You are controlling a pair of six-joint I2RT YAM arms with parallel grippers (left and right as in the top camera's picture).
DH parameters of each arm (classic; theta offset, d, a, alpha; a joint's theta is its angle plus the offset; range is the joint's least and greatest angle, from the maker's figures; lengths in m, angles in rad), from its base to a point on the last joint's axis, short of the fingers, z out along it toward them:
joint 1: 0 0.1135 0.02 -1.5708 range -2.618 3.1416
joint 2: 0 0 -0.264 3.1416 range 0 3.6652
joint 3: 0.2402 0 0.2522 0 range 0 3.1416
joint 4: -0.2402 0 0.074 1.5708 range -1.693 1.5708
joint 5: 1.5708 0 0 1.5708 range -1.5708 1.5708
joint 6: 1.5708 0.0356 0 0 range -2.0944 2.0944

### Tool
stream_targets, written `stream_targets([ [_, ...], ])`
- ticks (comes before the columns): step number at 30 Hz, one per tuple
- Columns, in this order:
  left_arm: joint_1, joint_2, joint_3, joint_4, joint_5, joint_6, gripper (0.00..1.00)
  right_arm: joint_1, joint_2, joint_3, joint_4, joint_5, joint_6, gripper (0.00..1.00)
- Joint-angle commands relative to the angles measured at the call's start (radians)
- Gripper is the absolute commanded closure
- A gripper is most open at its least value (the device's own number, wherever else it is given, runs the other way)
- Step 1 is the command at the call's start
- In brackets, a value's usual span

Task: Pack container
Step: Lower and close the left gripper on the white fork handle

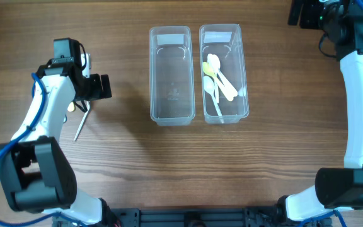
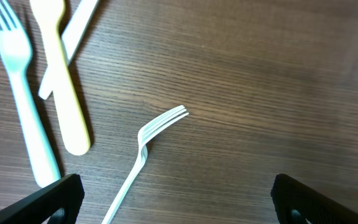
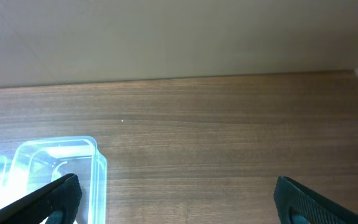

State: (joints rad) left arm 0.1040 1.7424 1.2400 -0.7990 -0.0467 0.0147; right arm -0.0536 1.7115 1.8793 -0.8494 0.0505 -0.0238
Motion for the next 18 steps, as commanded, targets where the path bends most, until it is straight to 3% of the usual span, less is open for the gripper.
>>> stream_targets([
  [1,0.002,0.064,0.002,0.003,-0.003,0.058,0.00,-0.003,0.007,-0.003,0.003,0.017,-0.002,0.00],
  [18,0.011,0.171,-0.046,0.043,-0.003,0.110,0.01,-0.003,0.007,-0.003,0.003,0.017,-0.002,0.00],
])
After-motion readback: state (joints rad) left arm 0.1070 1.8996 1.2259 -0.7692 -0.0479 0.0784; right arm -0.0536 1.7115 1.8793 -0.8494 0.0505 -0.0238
